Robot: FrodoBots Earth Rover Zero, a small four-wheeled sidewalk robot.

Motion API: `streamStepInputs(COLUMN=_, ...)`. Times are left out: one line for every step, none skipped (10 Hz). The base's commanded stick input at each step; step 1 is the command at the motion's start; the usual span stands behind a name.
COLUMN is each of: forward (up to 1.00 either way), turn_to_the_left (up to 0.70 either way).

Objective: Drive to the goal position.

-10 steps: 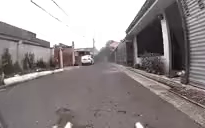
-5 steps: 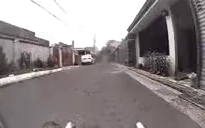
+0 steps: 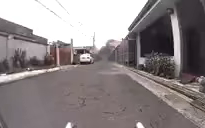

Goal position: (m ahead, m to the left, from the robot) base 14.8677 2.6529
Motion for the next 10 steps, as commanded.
streamStepInputs(forward=0.70, turn_to_the_left=0.00)
streamStepInputs(forward=0.70, turn_to_the_left=0.00)
streamStepInputs(forward=0.70, turn_to_the_left=0.00)
streamStepInputs(forward=0.70, turn_to_the_left=0.00)
streamStepInputs(forward=0.70, turn_to_the_left=0.00)
streamStepInputs(forward=0.70, turn_to_the_left=0.00)
streamStepInputs(forward=0.70, turn_to_the_left=0.00)
streamStepInputs(forward=0.70, turn_to_the_left=0.00)
streamStepInputs(forward=0.70, turn_to_the_left=0.00)
streamStepInputs(forward=0.70, turn_to_the_left=0.00)
